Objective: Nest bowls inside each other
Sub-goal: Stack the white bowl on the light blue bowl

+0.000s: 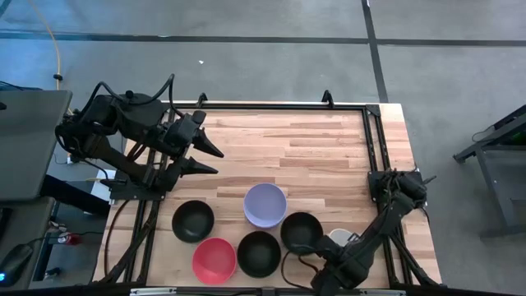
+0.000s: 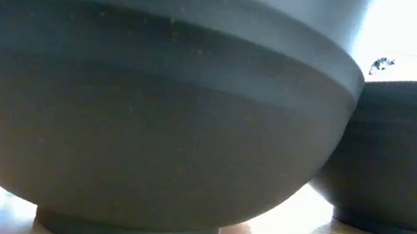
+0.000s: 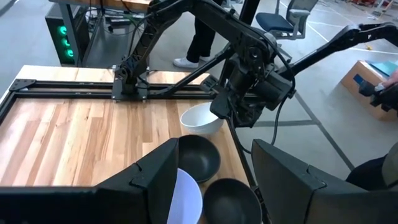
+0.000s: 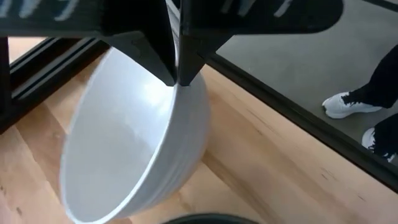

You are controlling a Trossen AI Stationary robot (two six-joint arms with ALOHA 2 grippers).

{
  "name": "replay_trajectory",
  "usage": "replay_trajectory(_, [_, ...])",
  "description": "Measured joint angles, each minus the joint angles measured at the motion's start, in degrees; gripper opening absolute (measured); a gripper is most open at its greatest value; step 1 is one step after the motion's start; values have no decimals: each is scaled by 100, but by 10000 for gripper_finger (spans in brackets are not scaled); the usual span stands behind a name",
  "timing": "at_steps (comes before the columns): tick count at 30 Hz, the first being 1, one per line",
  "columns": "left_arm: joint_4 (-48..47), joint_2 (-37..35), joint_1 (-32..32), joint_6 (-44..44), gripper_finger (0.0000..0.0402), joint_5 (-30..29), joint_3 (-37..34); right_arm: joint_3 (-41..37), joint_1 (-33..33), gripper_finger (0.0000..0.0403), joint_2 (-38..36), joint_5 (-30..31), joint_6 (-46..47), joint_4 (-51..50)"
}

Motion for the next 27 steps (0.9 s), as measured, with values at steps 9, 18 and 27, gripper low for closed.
replay_trajectory(9, [-116, 0, 0, 15, 191, 0, -2, 0, -164, 0, 0, 162, -296, 79])
replay_trajectory(18, [-116, 0, 0, -46, 191, -2, -2, 0, -87, 0, 199, 213, -325, 600])
replay_trajectory(27, [-113, 0, 0, -112, 191, 0, -2, 0, 98, 0, 380, 207, -72, 949])
